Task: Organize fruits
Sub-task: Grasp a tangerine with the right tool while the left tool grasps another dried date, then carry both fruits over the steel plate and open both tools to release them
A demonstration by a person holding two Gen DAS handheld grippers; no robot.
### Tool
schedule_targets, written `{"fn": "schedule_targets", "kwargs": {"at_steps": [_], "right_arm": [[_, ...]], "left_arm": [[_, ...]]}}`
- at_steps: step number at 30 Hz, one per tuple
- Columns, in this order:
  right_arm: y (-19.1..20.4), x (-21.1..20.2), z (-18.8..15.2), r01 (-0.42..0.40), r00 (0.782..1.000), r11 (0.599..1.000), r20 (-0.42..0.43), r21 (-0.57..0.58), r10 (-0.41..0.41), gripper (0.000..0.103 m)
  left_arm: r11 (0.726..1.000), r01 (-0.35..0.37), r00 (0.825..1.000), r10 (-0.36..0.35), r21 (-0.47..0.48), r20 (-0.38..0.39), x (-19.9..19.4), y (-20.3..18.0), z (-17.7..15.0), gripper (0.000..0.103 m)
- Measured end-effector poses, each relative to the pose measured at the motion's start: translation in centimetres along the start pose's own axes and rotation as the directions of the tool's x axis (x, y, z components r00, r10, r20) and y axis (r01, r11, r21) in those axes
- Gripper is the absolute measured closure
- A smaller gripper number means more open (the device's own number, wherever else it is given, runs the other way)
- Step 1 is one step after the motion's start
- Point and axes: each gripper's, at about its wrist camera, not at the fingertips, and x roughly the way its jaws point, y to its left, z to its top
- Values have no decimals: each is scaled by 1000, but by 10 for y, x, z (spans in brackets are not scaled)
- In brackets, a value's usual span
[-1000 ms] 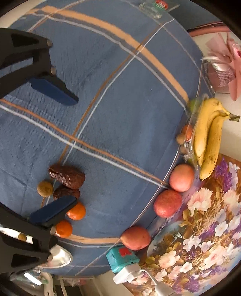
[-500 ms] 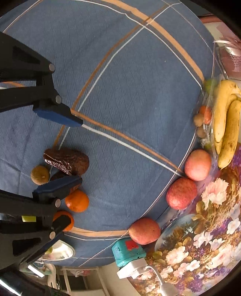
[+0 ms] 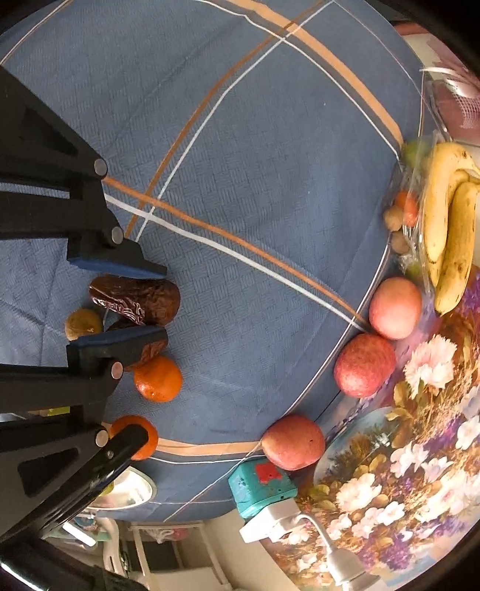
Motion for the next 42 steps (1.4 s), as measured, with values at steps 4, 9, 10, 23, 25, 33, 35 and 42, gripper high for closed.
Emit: {"fn": "schedule_targets", "kwargs": {"at_steps": [4, 9, 10, 23, 25, 33, 35, 42], "right_arm": [[1, -11, 1, -22, 1000, 1000, 22, -2, 22, 64], [3, -22, 4, -48, 998, 999, 42, -7, 49, 64], [4, -24, 4, -52, 998, 999, 44, -9, 52, 64], [-4, -46, -7, -67, 996, 998, 58, -3, 67, 64], [-16, -48, -8, -54, 997, 998, 54, 26, 53, 64], [-76, -65, -15, 50, 996, 986, 65, 158, -61, 64], [-93, -70, -17, 79, 994, 978, 64, 194, -93, 64], [-140, -86, -27, 134, 986, 946, 59, 296, -158, 64]], "left_arm": [[1000, -14, 999, 15, -26, 33, -10, 7, 4, 78], [999, -15, 997, 18, -36, 70, -24, 11, 6, 78], [999, -15, 997, 17, -35, 76, -26, 11, 6, 78], [1000, 3, 993, -6, 24, 119, -49, -15, 0, 79], [999, 9, 993, -14, 43, 116, -49, -23, -4, 79], [984, 70, 994, -82, 164, 72, -48, -75, -26, 79], [975, 81, 994, -94, 209, 53, -45, -92, -35, 78], [930, 161, 987, -147, 331, -69, -28, -145, -70, 78]]}}
